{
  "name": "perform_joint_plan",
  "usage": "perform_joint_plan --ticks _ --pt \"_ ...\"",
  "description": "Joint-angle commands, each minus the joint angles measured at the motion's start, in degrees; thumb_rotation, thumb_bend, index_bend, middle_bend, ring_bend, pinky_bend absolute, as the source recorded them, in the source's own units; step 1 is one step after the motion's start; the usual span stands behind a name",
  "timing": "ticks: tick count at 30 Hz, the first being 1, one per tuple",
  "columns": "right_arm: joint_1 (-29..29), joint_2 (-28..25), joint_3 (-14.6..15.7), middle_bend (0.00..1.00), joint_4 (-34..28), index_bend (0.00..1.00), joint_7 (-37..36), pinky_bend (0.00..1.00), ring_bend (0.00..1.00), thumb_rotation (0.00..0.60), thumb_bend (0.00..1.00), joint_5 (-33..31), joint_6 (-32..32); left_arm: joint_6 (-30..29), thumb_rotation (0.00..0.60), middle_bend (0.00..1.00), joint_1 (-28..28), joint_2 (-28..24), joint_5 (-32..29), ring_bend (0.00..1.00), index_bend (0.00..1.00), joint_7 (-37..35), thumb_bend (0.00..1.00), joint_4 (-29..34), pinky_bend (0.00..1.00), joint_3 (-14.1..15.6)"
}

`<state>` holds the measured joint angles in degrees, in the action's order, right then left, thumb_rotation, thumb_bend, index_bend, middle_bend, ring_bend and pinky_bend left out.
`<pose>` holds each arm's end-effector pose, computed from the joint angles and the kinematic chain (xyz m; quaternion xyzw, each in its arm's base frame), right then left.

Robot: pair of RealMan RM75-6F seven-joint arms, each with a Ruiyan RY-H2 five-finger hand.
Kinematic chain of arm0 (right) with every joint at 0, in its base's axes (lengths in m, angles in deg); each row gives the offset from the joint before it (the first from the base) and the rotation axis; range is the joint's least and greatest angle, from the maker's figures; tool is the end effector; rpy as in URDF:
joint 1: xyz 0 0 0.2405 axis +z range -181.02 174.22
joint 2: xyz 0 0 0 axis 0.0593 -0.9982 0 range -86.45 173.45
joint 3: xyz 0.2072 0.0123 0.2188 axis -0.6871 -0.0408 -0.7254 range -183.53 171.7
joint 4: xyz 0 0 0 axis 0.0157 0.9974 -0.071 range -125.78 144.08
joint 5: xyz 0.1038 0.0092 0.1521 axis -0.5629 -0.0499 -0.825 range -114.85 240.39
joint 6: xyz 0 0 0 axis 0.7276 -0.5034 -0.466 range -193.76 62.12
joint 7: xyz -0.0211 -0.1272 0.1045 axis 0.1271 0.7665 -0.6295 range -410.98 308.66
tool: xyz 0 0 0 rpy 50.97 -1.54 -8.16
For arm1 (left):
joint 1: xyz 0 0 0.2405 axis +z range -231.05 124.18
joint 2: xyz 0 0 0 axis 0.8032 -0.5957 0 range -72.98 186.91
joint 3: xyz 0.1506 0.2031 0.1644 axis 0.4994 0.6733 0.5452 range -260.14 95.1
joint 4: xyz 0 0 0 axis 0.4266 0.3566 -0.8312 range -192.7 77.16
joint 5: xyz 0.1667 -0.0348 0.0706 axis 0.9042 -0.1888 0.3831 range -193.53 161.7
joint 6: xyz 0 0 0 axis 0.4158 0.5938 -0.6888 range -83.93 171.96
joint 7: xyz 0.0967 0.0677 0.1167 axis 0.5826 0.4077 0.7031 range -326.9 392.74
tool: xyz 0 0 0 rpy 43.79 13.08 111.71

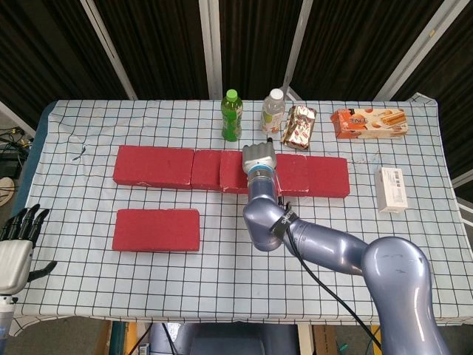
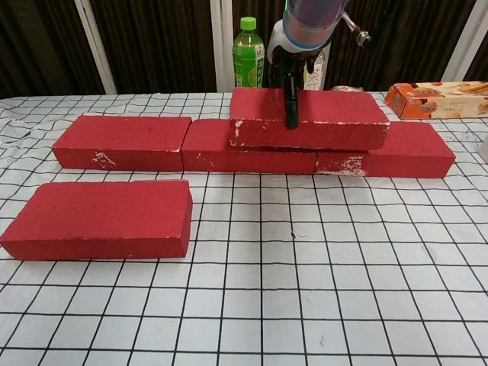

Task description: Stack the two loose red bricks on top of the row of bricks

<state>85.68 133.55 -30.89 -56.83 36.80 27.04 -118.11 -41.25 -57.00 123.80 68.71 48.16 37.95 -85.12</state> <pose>0.0141 -0.5154 0.0102 0.7361 -0.4367 0.0935 0.5086 -0.3370 0.1949 0.1819 -0.6165 -0.3529 -0.3287 0.6224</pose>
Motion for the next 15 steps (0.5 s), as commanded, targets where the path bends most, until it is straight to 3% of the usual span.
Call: perform_joint_plan --ticks 1,15 --pt "0.52 3.39 -0.57 0.32 5.22 0.3 2.12 0.0 0.17 0.6 0.15 0.5 2.78 0.02 0.6 0.0 -0.04 0.32 -0.38 0.0 0.07 0.8 0.02 0.14 0.11 -0.05" --pt "0.59 9.34 -2.83 0.33 17.82 0.3 8.15 0.0 0.18 0.6 0.15 1.1 9.16 0.4 0.6 0.0 -0.48 2.07 -2.96 0.0 0.07 4.92 0.02 -0.2 0.11 -0.86"
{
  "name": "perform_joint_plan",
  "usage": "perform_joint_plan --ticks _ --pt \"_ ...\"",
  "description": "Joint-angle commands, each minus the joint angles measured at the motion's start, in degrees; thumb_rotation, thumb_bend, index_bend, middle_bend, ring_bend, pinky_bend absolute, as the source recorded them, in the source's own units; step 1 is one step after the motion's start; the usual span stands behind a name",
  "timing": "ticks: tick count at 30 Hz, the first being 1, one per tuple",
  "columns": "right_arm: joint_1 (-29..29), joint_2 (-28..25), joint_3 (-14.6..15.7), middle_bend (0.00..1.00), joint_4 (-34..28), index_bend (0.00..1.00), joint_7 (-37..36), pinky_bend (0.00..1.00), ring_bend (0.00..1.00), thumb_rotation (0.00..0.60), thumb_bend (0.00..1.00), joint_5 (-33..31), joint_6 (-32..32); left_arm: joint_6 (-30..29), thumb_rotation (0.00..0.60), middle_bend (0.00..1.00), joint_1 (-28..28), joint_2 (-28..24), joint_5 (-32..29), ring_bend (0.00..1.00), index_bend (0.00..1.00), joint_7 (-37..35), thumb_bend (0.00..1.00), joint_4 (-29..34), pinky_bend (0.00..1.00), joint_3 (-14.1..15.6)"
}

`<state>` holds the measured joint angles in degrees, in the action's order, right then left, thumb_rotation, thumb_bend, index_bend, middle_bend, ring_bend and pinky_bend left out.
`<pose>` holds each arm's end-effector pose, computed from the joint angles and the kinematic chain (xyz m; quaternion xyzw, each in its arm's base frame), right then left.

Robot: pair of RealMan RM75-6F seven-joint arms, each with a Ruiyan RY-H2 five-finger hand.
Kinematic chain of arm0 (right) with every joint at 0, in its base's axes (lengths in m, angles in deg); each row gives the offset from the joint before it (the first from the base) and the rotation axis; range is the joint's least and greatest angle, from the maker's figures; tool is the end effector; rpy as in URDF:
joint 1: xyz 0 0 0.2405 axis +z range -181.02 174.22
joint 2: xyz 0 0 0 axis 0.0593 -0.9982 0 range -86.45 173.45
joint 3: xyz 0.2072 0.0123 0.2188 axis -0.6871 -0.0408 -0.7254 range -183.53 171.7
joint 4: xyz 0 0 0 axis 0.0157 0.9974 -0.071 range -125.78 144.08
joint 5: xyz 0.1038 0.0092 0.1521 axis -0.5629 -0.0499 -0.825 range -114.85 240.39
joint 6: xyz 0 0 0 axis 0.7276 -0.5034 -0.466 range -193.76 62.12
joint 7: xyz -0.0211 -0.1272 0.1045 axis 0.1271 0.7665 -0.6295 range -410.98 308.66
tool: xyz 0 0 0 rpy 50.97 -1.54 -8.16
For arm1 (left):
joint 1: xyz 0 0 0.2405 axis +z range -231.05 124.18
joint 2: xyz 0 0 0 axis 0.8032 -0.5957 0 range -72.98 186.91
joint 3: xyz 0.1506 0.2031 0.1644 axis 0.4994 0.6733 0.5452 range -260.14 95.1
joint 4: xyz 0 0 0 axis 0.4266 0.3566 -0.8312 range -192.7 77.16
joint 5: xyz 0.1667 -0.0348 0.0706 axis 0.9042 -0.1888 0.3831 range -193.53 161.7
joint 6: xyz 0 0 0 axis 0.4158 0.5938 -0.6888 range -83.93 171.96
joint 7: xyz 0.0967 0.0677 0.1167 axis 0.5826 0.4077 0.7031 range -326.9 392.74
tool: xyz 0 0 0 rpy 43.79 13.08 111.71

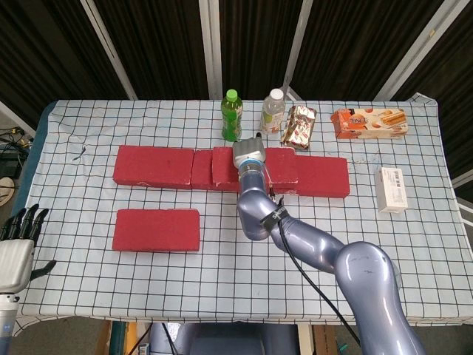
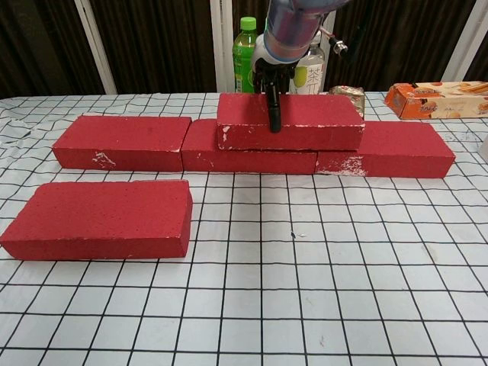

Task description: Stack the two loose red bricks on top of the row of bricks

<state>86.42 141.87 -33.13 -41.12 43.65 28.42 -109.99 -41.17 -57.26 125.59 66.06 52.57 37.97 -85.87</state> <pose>0.0190 -0.5363 -0.0235 0.7492 -0.4173 0.1019 0.5042 -0.3404 0.1983 0.1750 -0.6113 -0.3478 -0.3080 0.6406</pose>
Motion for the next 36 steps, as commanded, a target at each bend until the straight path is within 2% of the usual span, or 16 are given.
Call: perform_joint_plan --ticks 1,7,14,26,36 --pt "-0.21 1.35 -0.76 0.33 3.04 0.3 1.72 0.0 0.18 0.6 0.15 -0.4 1.35 0.53 0.6 0.0 -0.3 0.38 -0.51 0.0 0.07 0.83 0.02 -0.26 0.11 -0.08" --pt "-0.05 2.97 -2.36 0.33 8.34 0.3 4.85 0.0 0.18 0.6 0.15 -1.06 2.28 1.18 0.6 0.0 -0.74 0.93 -1.49 0.0 0.07 1.95 0.02 -0.48 0.11 -0.32" --pt "0.13 3.75 -4.62 0.33 10.71 0.3 8.11 0.0 0.18 0.6 0.15 -1.2 1.49 1.8 0.6 0.0 -1.18 1.53 -2.66 0.0 0.07 2.94 0.02 -0.84 0.11 -0.61" --pt "-0.22 3.53 -8.45 0.33 9.45 0.3 11.17 0.0 0.18 0.6 0.15 -0.34 -1.77 1.73 0.6 0.0 -1.33 1.37 -3.22 0.0 0.07 2.48 0.02 -0.83 0.11 -0.76" --pt "-1.65 3.88 -10.13 0.33 8.63 0.3 12.43 0.0 0.18 0.6 0.15 0.98 -3.17 1.66 0.6 0.0 -1.42 1.27 -2.96 0.0 0.07 2.29 0.02 -0.87 0.11 -0.49"
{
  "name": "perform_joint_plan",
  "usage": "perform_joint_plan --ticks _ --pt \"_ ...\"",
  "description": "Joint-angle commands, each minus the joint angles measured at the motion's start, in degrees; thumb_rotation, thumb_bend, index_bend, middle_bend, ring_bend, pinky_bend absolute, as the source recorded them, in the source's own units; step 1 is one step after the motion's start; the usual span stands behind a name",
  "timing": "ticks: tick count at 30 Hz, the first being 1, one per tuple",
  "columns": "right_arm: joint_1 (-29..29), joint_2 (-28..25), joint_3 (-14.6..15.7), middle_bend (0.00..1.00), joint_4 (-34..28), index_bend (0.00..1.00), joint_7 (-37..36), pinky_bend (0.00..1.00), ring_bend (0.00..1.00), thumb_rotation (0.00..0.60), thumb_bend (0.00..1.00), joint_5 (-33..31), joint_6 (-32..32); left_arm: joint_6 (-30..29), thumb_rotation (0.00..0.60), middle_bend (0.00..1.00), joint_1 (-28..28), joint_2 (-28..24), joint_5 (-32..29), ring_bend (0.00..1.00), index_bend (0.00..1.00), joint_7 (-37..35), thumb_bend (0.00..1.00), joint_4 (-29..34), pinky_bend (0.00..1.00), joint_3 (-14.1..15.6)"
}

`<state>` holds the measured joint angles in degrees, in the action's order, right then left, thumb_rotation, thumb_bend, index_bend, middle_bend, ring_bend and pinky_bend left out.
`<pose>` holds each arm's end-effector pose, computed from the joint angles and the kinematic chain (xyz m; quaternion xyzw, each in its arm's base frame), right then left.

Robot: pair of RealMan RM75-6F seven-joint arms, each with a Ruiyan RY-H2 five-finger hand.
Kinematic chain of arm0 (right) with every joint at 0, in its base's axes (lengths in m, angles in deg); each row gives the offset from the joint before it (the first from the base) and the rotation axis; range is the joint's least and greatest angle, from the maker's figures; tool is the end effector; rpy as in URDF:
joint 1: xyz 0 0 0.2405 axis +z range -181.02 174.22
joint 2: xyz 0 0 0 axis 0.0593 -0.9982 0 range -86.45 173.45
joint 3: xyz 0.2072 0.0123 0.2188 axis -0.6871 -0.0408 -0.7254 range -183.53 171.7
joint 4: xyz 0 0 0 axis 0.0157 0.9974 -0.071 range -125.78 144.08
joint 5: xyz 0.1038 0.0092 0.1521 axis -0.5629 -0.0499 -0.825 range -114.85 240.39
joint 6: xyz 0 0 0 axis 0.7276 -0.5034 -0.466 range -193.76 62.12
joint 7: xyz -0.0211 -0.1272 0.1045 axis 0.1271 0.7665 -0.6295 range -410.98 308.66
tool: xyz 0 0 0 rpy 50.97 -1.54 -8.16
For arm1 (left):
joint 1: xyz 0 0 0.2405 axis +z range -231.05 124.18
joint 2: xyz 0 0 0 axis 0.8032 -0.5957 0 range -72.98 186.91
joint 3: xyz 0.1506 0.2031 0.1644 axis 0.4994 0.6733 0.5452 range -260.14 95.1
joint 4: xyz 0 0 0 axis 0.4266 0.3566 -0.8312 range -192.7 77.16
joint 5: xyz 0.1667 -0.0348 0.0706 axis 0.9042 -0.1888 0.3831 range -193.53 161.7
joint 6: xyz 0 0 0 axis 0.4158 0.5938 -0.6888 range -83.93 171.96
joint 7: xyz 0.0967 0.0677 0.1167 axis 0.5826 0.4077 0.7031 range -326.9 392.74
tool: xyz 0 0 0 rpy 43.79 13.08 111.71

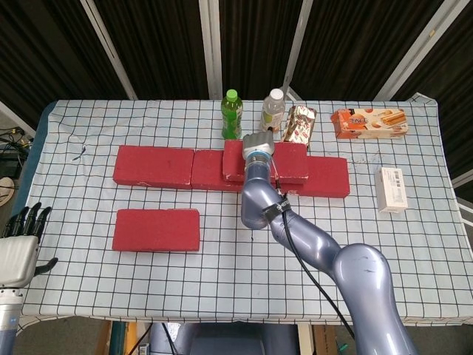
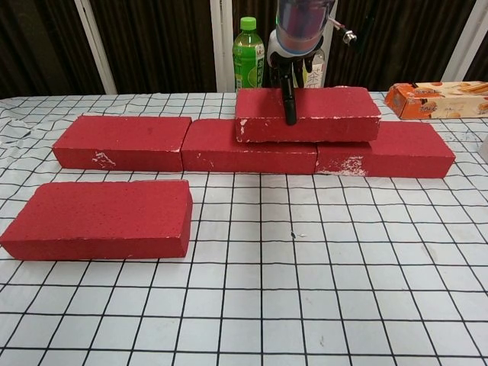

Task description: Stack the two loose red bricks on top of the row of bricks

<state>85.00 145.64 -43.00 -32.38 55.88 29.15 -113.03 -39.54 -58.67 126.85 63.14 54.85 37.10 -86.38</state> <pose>0.0038 -0.5495 -0.0181 0.7298 -0.4247 0.0682 0.5313 -0.3454 0.2077 0.1673 -0.6130 -0.3501 -0.2890 0.6466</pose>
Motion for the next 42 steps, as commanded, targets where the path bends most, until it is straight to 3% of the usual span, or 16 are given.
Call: perform_joint_plan --ticks 1,42 --pt "-0.34 0.15 -0.44 0.33 -0.16 0.3 0.28 0.0 0.18 0.6 0.15 0.37 -0.2 0.05 0.6 0.0 -0.03 0.01 -0.11 0.0 0.07 0.06 0.02 0.0 0.11 0.02" --pt "-2.91 1.94 -4.71 0.33 -0.89 0.3 0.26 0.0 0.17 0.6 0.15 5.66 -1.77 0.21 0.6 0.0 -0.47 0.19 -0.43 0.0 0.07 0.69 0.02 -0.05 0.11 0.49"
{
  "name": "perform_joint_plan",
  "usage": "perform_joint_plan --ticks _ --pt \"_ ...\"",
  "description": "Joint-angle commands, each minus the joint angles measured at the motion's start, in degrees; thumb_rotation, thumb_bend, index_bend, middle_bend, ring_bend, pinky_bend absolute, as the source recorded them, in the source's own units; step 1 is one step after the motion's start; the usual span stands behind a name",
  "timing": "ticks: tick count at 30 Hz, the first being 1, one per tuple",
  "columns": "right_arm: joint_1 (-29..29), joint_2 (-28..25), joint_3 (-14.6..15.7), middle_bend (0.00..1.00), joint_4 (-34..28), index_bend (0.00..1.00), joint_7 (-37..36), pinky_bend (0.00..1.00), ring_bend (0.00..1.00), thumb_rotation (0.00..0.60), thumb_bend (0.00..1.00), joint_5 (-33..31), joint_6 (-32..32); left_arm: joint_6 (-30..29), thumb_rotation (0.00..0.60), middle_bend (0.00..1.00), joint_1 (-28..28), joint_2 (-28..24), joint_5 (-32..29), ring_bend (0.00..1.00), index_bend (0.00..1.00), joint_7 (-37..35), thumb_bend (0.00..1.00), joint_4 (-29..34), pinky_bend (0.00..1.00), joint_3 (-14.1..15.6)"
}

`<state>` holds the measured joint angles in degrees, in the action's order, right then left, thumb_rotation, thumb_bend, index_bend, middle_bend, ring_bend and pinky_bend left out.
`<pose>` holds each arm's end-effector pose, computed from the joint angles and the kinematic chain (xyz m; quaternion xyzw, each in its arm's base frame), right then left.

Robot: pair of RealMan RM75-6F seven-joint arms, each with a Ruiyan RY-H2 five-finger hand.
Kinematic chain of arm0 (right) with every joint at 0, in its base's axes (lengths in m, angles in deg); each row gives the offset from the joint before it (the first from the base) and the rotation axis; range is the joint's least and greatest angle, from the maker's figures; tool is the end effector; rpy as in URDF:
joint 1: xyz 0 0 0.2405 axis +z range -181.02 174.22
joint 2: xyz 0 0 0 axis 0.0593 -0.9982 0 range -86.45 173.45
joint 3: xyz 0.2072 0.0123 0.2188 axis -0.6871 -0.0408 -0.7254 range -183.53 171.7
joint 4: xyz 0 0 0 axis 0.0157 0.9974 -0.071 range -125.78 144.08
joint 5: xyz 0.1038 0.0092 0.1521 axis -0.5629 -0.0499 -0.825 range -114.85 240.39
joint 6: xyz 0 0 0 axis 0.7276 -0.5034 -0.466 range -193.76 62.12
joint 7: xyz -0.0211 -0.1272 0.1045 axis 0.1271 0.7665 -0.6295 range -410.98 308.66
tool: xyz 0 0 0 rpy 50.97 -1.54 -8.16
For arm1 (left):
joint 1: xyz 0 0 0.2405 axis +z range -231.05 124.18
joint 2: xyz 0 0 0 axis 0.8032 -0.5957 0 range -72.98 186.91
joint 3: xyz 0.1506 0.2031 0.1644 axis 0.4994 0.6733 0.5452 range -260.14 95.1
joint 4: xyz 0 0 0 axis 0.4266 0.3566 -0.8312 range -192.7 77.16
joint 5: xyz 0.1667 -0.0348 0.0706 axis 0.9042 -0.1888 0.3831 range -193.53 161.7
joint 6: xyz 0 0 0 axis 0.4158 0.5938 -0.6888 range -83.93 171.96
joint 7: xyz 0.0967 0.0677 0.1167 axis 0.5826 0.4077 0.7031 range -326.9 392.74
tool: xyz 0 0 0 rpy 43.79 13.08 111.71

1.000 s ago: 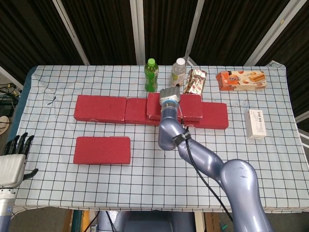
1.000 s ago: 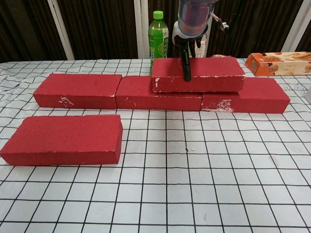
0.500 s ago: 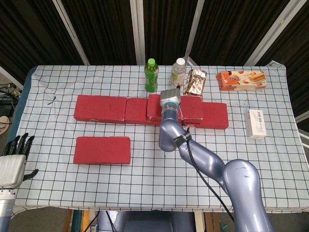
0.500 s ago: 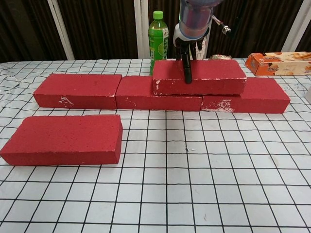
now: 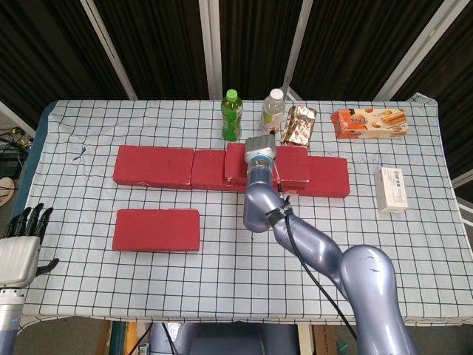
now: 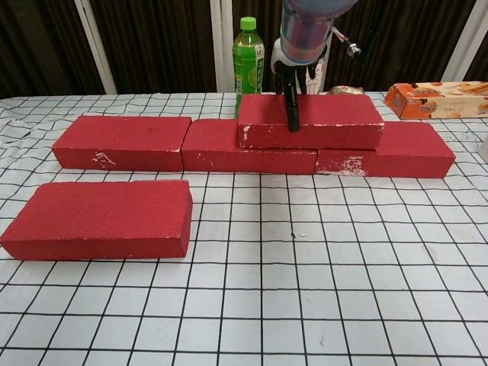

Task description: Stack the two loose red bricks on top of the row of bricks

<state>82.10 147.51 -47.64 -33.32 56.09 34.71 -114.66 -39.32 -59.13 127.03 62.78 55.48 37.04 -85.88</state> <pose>-0.0089 -0.5454 -0.0256 0.7251 -0.4303 0.0676 0.5335 -0.3455 0.2087 0.1645 -0.6176 -0.3495 -0.2836 0.6449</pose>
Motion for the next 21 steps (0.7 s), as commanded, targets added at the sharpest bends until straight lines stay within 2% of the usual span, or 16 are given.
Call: perform_joint_plan --ticks 1,14,21 --pt "-0.04 0.1 -0.13 0.33 0.04 0.3 0.16 0.0 0.17 0.6 0.15 0.05 -0.23 -0.05 0.6 0.0 0.0 0.02 -0.1 0.0 0.07 0.1 0.02 0.01 0.11 -0.03" --pt "0.02 0.08 -1.49 0.33 -0.32 0.3 2.15 0.0 0.14 0.6 0.15 -0.95 -2.12 -0.28 0.6 0.0 0.02 0.0 -0.13 0.0 0.07 0.12 0.02 0.11 0.11 0.05" --pt "-0.05 0.0 -2.38 0.32 -0.77 0.26 2.51 0.0 0.12 0.6 0.15 -1.01 -2.66 -0.36 0.6 0.0 0.01 -0.08 -0.02 0.0 0.07 -0.07 0.02 0.14 0.11 0.11"
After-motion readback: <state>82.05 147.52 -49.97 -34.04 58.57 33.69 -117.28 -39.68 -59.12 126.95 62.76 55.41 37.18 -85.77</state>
